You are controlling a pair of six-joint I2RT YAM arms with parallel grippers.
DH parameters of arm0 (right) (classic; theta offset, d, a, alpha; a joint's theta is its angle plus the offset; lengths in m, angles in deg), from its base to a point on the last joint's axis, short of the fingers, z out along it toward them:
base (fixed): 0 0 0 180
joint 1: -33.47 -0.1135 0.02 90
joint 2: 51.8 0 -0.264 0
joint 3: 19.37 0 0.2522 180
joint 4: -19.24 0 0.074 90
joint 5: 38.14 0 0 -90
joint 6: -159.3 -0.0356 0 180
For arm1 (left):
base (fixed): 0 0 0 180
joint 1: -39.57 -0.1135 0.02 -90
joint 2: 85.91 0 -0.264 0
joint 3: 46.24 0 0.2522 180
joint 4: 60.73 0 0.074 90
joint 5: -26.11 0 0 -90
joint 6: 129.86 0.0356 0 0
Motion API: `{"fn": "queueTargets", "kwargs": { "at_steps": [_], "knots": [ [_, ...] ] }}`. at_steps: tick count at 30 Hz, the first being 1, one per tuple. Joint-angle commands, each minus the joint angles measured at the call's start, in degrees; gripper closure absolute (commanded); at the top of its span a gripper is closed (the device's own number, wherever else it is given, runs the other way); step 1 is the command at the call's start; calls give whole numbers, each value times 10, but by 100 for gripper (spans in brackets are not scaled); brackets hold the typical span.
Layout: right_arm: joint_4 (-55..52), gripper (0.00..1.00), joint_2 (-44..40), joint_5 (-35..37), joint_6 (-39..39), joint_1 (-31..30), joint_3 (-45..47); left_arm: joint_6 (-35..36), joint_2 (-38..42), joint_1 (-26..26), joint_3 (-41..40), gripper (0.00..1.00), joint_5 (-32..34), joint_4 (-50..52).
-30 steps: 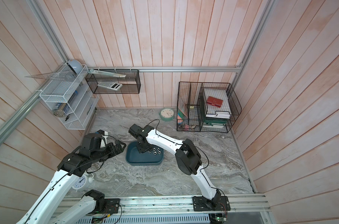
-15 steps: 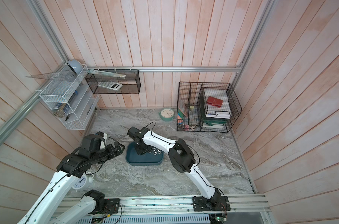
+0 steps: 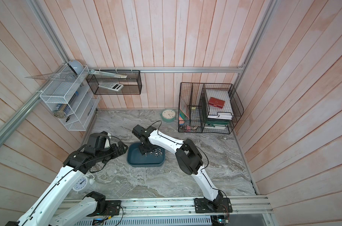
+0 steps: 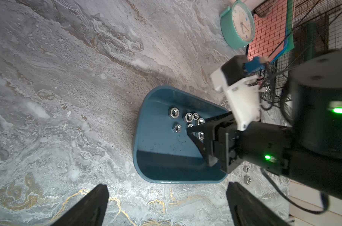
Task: Put the nuts on the desktop into the storage box
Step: Place the nut in the storage box, then pick up the nut from the center of the board.
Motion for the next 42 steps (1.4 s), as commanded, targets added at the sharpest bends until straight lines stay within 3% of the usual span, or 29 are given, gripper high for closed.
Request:
{"fn": "queueTargets", "kwargs": {
  "at_steps": [1,14,25,39,42],
  "knots": [
    [21,30,-60,13,-20,26,41,17,-28,2,22,0,-32,-47],
    [39,24,-205,40,-79,115,223,38,-169,46,84,0,-72,-113],
    [82,3,-237,32,-119,161,344,58,-236,63,130,0,-88,-116],
    [86,2,-178,24,-118,183,320,61,-241,63,135,0,-80,-107],
    [92,11,-170,21,-122,192,314,61,-240,63,135,0,-76,-106]
  ]
}}
